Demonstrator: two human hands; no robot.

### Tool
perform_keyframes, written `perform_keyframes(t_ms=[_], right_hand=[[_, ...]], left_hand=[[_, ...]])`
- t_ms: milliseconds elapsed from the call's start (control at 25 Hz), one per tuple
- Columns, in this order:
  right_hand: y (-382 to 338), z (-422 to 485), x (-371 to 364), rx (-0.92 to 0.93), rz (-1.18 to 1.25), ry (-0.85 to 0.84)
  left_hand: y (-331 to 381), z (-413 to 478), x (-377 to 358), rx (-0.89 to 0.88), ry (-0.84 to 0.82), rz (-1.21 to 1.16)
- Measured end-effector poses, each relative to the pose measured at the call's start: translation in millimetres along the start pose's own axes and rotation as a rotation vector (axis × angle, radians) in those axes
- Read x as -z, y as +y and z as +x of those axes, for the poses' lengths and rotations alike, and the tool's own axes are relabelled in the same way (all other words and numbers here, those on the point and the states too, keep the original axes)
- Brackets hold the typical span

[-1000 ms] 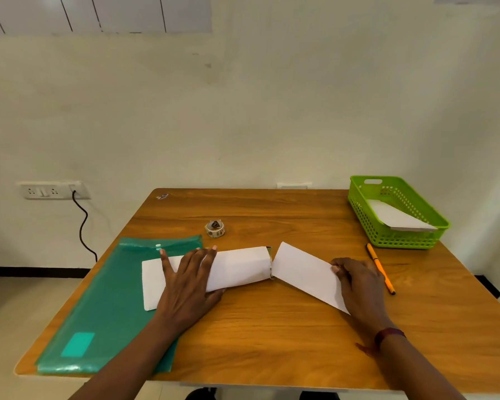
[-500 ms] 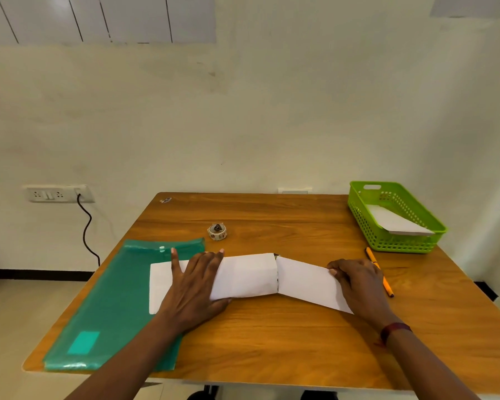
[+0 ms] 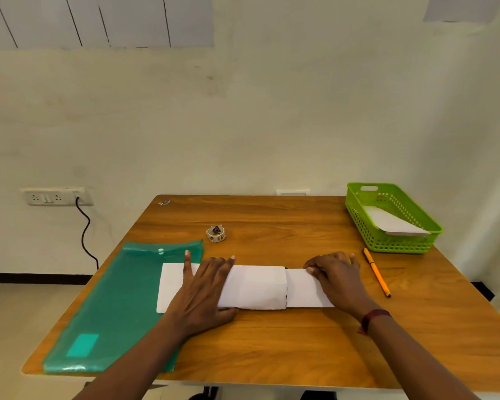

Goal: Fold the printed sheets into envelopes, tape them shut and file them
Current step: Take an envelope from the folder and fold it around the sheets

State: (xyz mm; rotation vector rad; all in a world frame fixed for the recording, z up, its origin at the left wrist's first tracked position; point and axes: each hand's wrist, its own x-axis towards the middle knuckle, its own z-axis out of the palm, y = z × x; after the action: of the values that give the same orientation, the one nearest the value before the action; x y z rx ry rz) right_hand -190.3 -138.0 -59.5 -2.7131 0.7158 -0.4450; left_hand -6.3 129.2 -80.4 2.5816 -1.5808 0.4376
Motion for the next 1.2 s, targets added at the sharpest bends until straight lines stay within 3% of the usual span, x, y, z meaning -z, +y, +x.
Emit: perform_keyframes(t_ms=[160, 240, 320, 400, 520, 680, 1200], right_hand=[[-15.0, -1.5, -8.2, 0.072, 0.167, 0.105], [-14.9, -10.0, -13.3, 0.069, 0.255, 0.263], [-8.1, -24.5, -20.4, -0.079, 0.389, 0.491], [-0.5, -40.6, -28.0, -0.298, 0.614, 0.589], [7.7, -48.1, -33.4, -0.516, 0.966, 0.533], [14.9, -49.4, -32.5, -0.552, 1.225, 0.427], [11.7, -57.6, -33.0, -0.382, 1.150, 0.387]], left_hand=[[8.9, 1.2, -1.1, 0.005, 0.006, -0.018], [9.2, 0.7, -1.7, 0.005, 0.014, -0.020], [8.9, -0.3, -2.5, 0.018, 0.042, -0.024], [8.8, -1.3, -2.2, 0.035, 0.068, -0.020], [8.3, 0.8, -1.5, 0.056, 0.104, -0.035], [12.3, 6.7, 0.4, 0.064, 0.123, -0.048], [30.3, 18.6, -1.7, -0.032, 0.108, -0.060]])
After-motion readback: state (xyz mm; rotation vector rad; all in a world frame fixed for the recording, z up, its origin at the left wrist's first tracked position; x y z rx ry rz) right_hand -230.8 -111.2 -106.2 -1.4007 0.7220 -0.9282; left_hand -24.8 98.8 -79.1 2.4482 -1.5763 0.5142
